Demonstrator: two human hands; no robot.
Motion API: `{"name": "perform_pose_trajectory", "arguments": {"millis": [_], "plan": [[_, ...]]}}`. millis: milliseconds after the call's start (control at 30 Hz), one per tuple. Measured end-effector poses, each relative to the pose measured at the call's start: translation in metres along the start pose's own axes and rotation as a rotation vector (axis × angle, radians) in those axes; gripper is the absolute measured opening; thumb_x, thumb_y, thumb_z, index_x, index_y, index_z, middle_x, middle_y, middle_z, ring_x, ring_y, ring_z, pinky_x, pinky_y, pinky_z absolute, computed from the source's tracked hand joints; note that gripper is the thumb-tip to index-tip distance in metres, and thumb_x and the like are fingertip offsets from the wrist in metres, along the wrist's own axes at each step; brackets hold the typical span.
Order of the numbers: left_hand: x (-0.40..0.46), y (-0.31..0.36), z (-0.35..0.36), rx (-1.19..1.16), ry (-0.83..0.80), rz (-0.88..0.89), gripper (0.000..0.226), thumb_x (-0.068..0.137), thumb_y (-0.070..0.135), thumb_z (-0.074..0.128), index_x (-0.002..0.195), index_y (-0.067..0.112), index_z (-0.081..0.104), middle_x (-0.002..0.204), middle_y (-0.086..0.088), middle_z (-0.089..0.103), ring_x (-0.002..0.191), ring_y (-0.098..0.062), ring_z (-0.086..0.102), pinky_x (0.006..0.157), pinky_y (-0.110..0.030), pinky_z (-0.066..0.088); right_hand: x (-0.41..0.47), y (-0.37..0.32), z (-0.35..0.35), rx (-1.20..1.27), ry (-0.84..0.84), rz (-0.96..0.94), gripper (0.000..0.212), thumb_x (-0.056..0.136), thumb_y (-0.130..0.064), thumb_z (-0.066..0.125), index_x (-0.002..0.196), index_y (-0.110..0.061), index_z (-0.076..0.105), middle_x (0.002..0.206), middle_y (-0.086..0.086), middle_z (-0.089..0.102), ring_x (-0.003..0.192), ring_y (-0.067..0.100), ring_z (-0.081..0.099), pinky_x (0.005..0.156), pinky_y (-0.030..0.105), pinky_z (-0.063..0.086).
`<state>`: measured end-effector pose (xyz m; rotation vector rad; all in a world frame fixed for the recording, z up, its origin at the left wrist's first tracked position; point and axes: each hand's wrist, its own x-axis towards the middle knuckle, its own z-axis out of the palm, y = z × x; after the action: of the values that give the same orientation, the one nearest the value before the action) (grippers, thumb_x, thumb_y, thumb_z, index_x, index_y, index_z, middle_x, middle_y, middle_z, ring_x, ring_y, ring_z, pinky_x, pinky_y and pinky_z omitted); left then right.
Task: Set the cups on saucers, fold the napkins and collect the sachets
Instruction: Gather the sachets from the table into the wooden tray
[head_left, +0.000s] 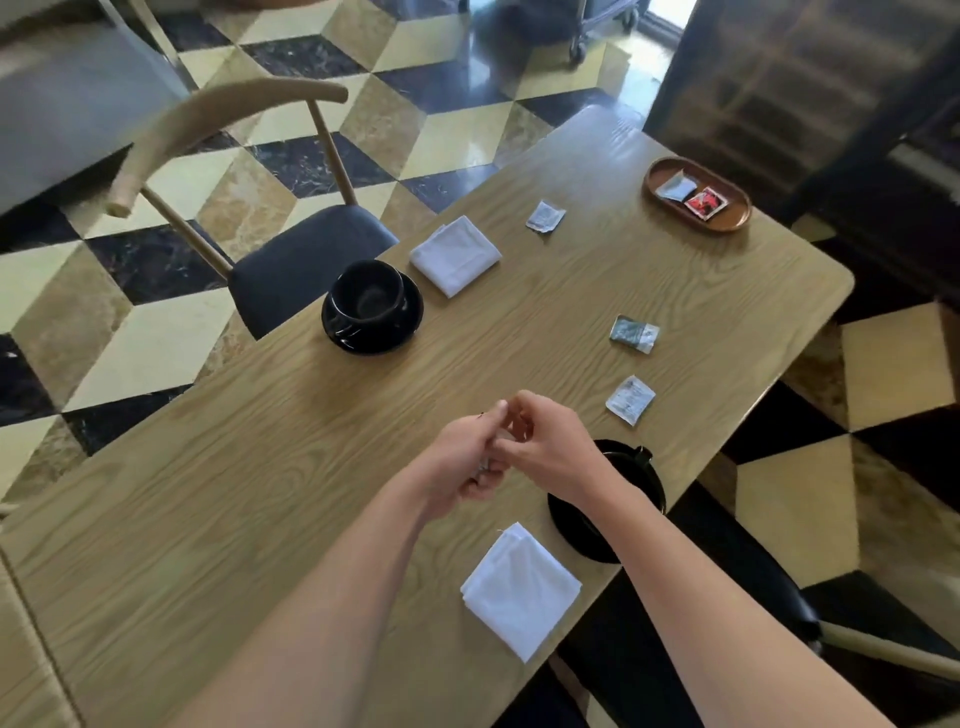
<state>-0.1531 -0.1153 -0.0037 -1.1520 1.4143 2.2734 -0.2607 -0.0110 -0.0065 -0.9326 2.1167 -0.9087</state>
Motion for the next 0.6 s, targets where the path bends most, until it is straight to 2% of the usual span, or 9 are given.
{"name": "perform_pose_trajectory", "arguments": {"millis": [67,133,233,300,367,433,500,600], "plan": [[-0.025,-0.007,0.008,0.043,-0.036,0.040,0.053,0.098,0.063,0.046,0.062,0.024,0.051,0.057,0.003,0.036,0.043,-0.011,0.028,0.038,-0.018,0.019,-0.029,-0.010,-0.001,0.065,0.020,-0.004,0.033,0.066,-0.045,0.070,0.083,-0.019,0.057,0.065,-0.012,0.055,0.057,0.000,0.050,0.053,0.015,0.041],[-0.055,-0.019,0.017,0.091,-0.086,0.097,0.050,0.091,0.066,0.057,0.079,0.018,0.060,0.060,-0.001,0.042,0.046,-0.012,0.034,0.038,-0.020,0.024,-0.067,-0.021,0.000,0.115,0.034,-0.030,0.031,0.070,-0.038,0.070,0.082,-0.012,0.057,0.063,-0.011,0.053,0.055,0.001,0.050,0.053,0.016,0.043],[-0.101,-0.048,0.034,0.031,-0.121,0.163,0.054,0.088,0.052,0.072,0.108,0.004,0.059,0.081,-0.012,0.064,0.065,-0.021,0.061,0.050,-0.027,0.046,-0.128,-0.030,0.002,0.107,0.086,-0.029,0.015,0.080,-0.024,0.072,0.081,-0.013,0.063,0.071,-0.005,0.060,0.062,0.006,0.057,0.058,0.023,0.048],[-0.128,-0.066,0.052,-0.014,-0.185,0.163,0.045,0.094,0.038,0.069,0.119,0.002,0.060,0.094,-0.012,0.070,0.078,-0.025,0.068,0.058,-0.029,0.052,-0.170,-0.029,-0.003,0.072,0.134,0.009,0.014,0.088,-0.027,0.070,0.088,-0.013,0.067,0.085,0.002,0.063,0.072,0.010,0.059,0.065,0.026,0.050],[-0.152,-0.080,0.074,0.022,-0.237,0.144,0.024,0.100,0.030,0.060,0.105,0.010,0.073,0.090,-0.014,0.070,0.073,-0.026,0.067,0.057,-0.030,0.050,-0.213,-0.025,-0.012,0.087,0.128,0.046,0.019,0.088,-0.036,0.070,0.095,-0.018,0.069,0.095,0.002,0.060,0.076,0.006,0.060,0.067,0.020,0.049],[-0.170,-0.091,0.104,0.049,-0.237,0.119,0.029,0.103,0.025,0.055,0.085,0.014,0.076,0.078,-0.016,0.067,0.062,-0.026,0.064,0.054,-0.031,0.045,-0.256,-0.020,-0.028,0.097,0.106,0.060,0.023,0.082,-0.042,0.073,0.097,-0.025,0.067,0.099,-0.003,0.059,0.077,0.001,0.060,0.068,0.015,0.046],[-0.185,-0.102,0.137,0.035,-0.233,0.103,0.027,0.103,0.023,0.054,0.086,0.011,0.071,0.072,-0.015,0.064,0.058,-0.024,0.062,0.049,-0.027,0.043,-0.298,-0.012,-0.047,0.085,0.137,0.085,0.032,0.076,-0.047,0.078,0.101,-0.028,0.067,0.100,-0.008,0.064,0.081,0.000,0.062,0.069,0.014,0.046],[-0.201,-0.119,0.192,-0.045,-0.234,0.111,0.022,0.105,0.022,0.051,0.102,0.004,0.064,0.076,-0.014,0.067,0.054,-0.020,0.060,0.042,-0.023,0.037,-0.358,0.006,-0.079,0.118,0.271,0.154,0.032,0.081,-0.047,0.077,0.104,-0.028,0.067,0.093,-0.012,0.069,0.082,-0.006,0.063,0.067,0.008,0.045]]}}
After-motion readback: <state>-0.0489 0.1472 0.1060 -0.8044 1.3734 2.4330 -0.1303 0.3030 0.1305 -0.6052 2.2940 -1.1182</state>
